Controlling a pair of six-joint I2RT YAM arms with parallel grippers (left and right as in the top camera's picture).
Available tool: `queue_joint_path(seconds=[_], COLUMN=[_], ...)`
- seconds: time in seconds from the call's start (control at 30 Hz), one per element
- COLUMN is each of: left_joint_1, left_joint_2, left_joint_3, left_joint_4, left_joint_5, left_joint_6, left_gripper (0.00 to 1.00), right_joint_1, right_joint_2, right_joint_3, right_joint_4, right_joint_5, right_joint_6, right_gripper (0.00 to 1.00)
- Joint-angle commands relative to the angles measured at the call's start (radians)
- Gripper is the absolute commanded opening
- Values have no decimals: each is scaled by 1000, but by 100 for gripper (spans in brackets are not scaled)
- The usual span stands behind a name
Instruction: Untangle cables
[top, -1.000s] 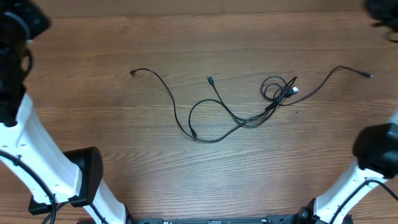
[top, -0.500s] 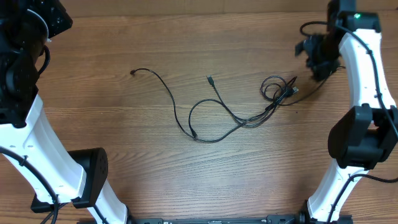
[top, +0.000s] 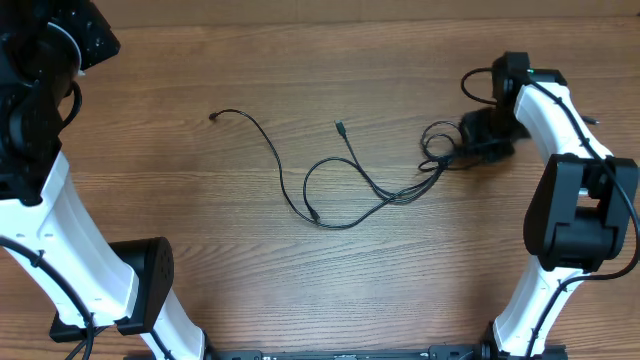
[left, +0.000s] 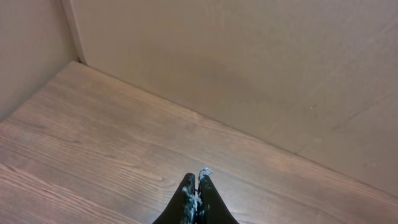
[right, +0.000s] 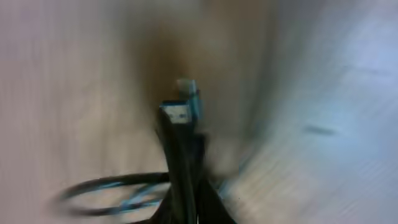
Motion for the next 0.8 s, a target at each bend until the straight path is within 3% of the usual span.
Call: queue_joint_path(seconds=[0.0,0.23,0.37,0.47,0.6,0.7,0.77], left_joint_1=[-9,-10,-24,-37,-48,-68,-85], left_joint_2=[2,46,116,187,279,346,381], left_joint_3=[-1,-31,-36,-36,-36,-36,-36], left_joint_4=[-6,-5,2,2,6,5,6], left_joint_5=[11,74,259,520,1033,1402,1569], left_joint_6=[30,63,209,332,506,603,658], left_gripper=[4,5,4,6,37,72,79], right_joint_1=[66,152,210,246,265,261,257], right_joint_2=[-80,-248,-312,-340,-360,-364,-363], right_joint_3=[47,302,516,628,683,683,682], right_joint_4=[93,149,50,-19,-56,-74,-86], right_joint_5=[-220,-322,-292,-209,-84,-64,-63], right_joint_6=[-258,-579,-834,-967,-1004,-1005,-1012], right_gripper=[4,4,4,4,4,4,4])
